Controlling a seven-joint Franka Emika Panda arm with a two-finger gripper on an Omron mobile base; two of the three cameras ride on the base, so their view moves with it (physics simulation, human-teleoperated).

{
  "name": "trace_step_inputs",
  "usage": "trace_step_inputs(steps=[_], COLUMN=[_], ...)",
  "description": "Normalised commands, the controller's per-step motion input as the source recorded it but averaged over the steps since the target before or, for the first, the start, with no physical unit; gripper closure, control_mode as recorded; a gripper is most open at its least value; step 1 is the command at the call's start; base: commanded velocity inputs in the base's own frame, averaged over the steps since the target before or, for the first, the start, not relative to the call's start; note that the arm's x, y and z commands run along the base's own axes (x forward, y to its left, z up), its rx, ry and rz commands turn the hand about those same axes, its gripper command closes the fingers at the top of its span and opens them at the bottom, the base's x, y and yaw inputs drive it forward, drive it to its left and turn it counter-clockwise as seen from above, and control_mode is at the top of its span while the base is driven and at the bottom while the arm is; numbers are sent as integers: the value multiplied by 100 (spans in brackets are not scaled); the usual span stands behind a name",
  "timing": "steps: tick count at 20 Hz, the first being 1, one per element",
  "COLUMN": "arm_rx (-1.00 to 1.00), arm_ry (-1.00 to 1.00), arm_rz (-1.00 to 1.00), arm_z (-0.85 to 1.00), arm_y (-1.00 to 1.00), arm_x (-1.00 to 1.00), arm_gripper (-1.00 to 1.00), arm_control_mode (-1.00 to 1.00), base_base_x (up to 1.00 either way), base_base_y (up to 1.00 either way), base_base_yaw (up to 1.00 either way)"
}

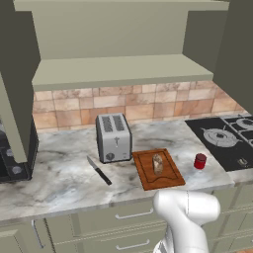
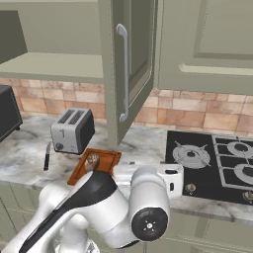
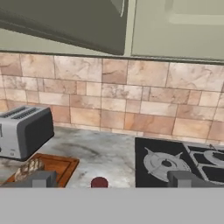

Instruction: Pick the bread, place it on the cutting board, pick the jam, place it on the counter, and close the cabinet.

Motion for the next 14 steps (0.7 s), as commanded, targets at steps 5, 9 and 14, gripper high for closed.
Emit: trace_step_inputs(steps=[5, 9, 14], arm_rx=[0, 0, 0], arm_ry=[-9, -8, -8], arm_rz=[0, 0, 0], arm_z=[12, 16, 9], arm_y=[0, 0, 0], arm_x=[-35, -28, -31], arm_gripper=[-100, -100, -100], arm_control_mode=[-100, -100, -100], base_base_x=[0, 0, 0], base_base_y=[0, 0, 0], base_base_yaw=[0, 0, 0])
